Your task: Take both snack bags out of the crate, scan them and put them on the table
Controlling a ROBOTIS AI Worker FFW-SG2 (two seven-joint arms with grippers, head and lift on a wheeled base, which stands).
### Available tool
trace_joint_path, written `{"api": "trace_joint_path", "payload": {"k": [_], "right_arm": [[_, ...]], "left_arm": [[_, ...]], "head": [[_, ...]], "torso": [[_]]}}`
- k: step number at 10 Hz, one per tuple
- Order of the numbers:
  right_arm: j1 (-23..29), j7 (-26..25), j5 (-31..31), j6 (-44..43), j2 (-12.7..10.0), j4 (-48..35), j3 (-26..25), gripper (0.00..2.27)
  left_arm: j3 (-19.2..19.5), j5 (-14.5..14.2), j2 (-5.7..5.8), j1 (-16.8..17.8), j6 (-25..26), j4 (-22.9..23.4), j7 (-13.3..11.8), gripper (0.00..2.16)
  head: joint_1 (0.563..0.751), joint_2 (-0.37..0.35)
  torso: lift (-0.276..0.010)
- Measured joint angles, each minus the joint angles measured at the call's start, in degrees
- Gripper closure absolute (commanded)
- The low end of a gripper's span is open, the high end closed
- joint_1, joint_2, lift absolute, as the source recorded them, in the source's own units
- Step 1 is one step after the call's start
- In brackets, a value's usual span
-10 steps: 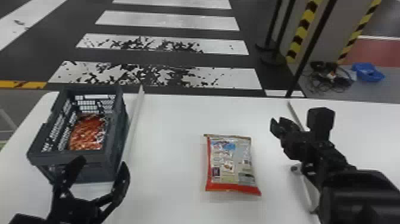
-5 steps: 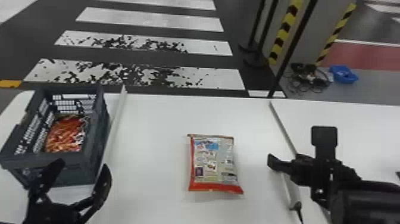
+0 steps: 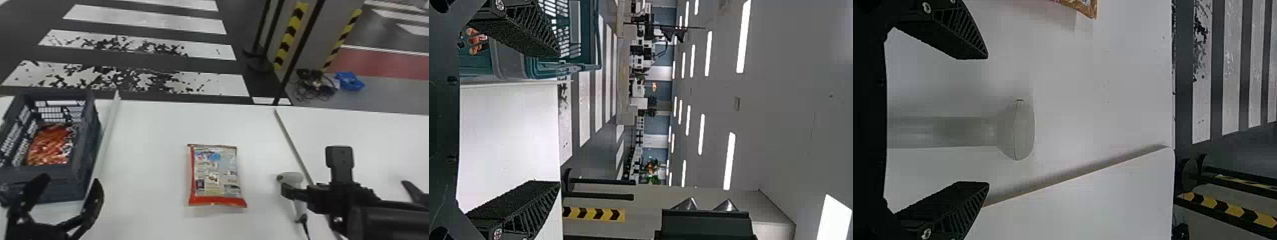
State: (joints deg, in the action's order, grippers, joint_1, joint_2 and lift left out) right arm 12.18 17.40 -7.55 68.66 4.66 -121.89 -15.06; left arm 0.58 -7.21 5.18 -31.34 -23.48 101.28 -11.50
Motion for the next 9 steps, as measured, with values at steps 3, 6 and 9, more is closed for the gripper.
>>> {"api": "trace_joint_path", "payload": {"k": [3,6,9], "right_arm": [[-0.63,0.07,-0.17,0.21,0.08,2.76,0.56,0.13],[-3.7,0.08,-0.05,0.04,0.32,8.39,1.71,0.24],[-5.82,0.09,-1.26,0.21,1.23,11.86,2.34,0.59]], "left_arm": [[-0.09,-0.07,0.0,0.4,-0.99,-1.07,-0.01,0.08],[-0.03,-0.18,0.08,0.58,-1.56,-1.6,-0.09,0.08],[0.2,-0.34,0.09,0.58,-1.69,-1.69,-0.1,0.08]], "head": [[0.695,-0.201],[0.695,-0.187],[0.695,-0.19]], "torso": [[-0.095],[-0.095],[-0.095]]}}
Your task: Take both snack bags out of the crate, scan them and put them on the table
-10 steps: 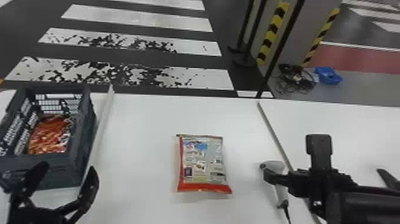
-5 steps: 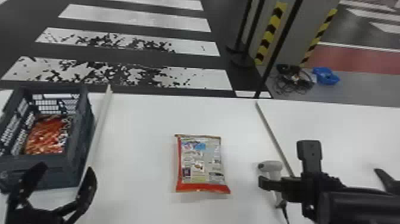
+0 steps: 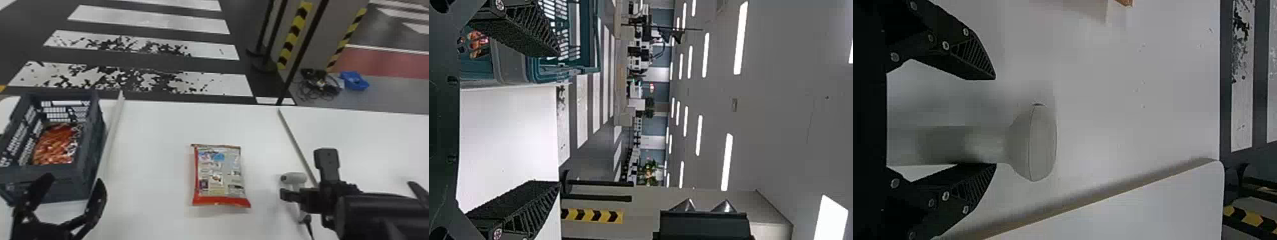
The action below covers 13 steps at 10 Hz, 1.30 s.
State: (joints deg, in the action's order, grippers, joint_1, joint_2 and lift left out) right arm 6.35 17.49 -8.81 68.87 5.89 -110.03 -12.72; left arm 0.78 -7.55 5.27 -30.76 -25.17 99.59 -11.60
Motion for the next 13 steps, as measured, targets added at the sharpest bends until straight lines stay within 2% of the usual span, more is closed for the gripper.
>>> {"api": "trace_joint_path", "payload": {"k": [1,2,3,6,8,13], "right_arm": [[-0.31,0.0,-0.61,0.0,0.32,0.48,0.05,0.78],[-0.47,0.0,-1.08,0.0,0.78,0.85,0.07,1.17],[-0.68,0.0,-1.5,0.44,1.18,1.18,0.16,1.42],[-1.38,0.89,-2.73,2.0,2.03,2.34,1.02,2.04],[-1.71,1.2,-3.44,3.01,2.23,2.73,1.64,2.19],[-2.36,2.32,-3.18,9.21,1.73,-0.51,2.53,2.19]], "left_arm": [[0.01,-0.01,0.0,0.02,0.0,-0.02,0.0,0.08],[0.0,-0.01,0.0,0.12,0.05,-0.02,-0.12,0.08],[-0.07,-0.01,-0.02,0.27,0.14,-0.1,-0.24,0.08],[-0.24,-0.01,-0.04,0.46,0.17,-0.28,-0.26,0.08],[-0.17,-0.01,0.0,0.46,0.16,-0.38,-0.26,0.08],[-0.16,-0.01,0.0,0.44,-0.29,-0.57,-0.26,0.08]], "head": [[0.695,-0.196],[0.695,-0.205],[0.695,-0.213],[0.695,-0.222],[0.695,-0.222],[0.695,-0.2]], "torso": [[-0.095],[-0.095],[-0.095],[-0.095],[-0.095],[-0.095]]}}
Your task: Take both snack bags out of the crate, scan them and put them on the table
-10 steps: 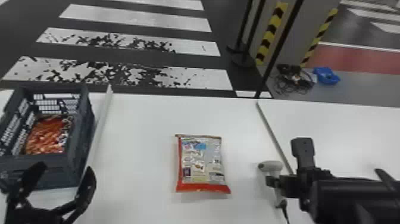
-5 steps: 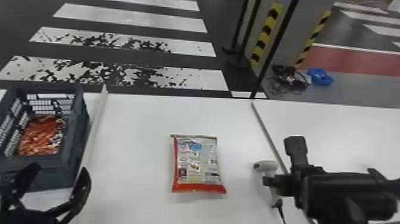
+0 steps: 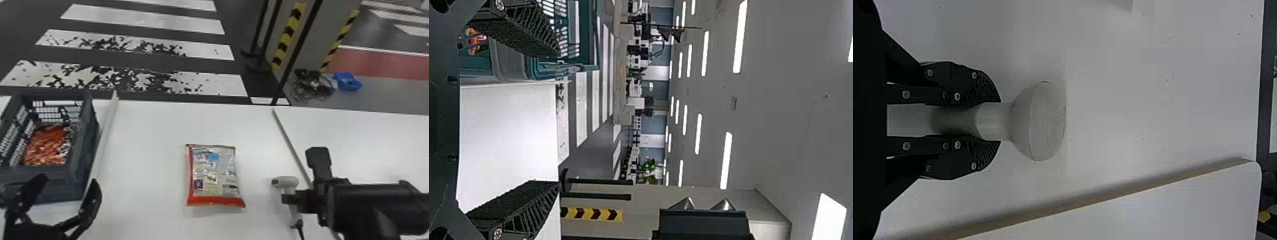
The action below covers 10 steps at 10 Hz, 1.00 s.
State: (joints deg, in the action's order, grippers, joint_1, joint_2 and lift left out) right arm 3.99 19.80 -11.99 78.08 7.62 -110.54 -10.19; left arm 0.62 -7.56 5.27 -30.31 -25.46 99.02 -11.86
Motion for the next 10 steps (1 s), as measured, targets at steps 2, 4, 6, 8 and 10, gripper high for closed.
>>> {"api": "trace_joint_path", "payload": {"k": [2,4,6,8,10], "right_arm": [[-0.91,-0.12,0.27,4.0,-0.29,-2.35,0.34,2.24],[-1.24,-0.12,0.3,7.13,-0.74,-4.96,1.1,2.24],[-1.44,-0.16,0.34,8.69,-1.45,-6.65,2.75,2.24],[-1.84,-0.13,0.8,11.21,-2.71,-8.57,4.62,2.24],[-2.73,-0.25,0.41,11.85,-4.2,-10.9,6.96,2.24]], "left_arm": [[0.0,0.0,-0.08,-0.01,-0.06,0.01,0.0,0.08],[-0.03,0.0,-0.09,-0.01,-0.05,0.02,0.0,0.08],[-0.15,0.04,-0.09,-0.01,0.06,0.03,0.0,0.08],[-0.18,0.07,-0.08,-0.01,0.11,0.03,0.0,0.08],[-0.18,0.09,-0.08,-0.01,0.11,0.01,0.0,0.08]], "head": [[0.695,-0.19],[0.695,-0.174],[0.695,-0.153],[0.695,-0.121],[0.695,-0.075]], "torso": [[-0.095],[-0.095],[-0.095],[-0.095],[-0.095]]}}
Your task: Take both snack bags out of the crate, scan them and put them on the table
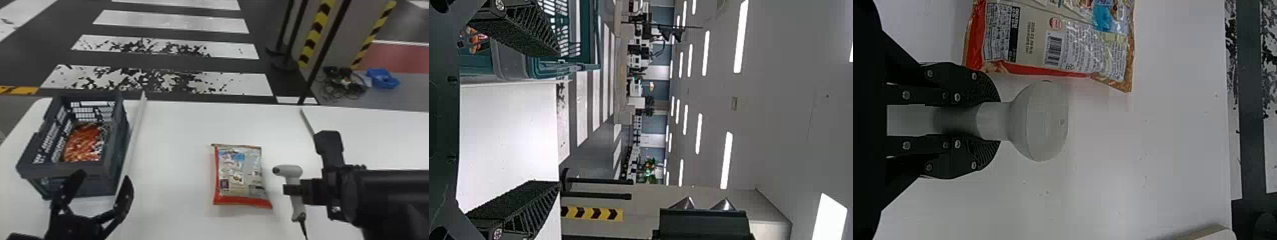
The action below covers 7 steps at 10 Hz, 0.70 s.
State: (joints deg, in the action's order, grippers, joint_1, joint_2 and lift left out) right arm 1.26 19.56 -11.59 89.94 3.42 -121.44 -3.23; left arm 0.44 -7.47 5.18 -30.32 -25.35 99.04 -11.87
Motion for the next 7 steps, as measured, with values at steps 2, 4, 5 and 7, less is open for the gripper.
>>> {"api": "trace_joint_path", "payload": {"k": [2,4,5,7], "right_arm": [[-0.43,-0.37,-0.23,0.02,-0.69,-2.11,2.12,2.24],[-0.62,-0.31,-0.26,0.02,-0.94,-3.69,3.12,2.24],[-0.54,-0.31,-0.26,0.02,-0.95,-4.56,3.32,2.24],[-0.11,-0.19,-0.53,0.03,-0.93,-6.52,3.59,2.24]], "left_arm": [[0.0,0.0,0.0,0.0,-0.08,-0.22,0.0,0.08],[0.0,-0.04,0.03,0.0,-0.17,-0.33,0.0,0.08],[0.0,-0.07,0.07,0.0,-0.17,-0.34,0.0,0.08],[0.0,-0.08,0.09,0.0,-0.17,-0.34,0.0,0.08]], "head": [[0.695,-0.051],[0.695,-0.03],[0.695,-0.026],[0.695,-0.023]], "torso": [[-0.095],[-0.095],[-0.095],[-0.094]]}}
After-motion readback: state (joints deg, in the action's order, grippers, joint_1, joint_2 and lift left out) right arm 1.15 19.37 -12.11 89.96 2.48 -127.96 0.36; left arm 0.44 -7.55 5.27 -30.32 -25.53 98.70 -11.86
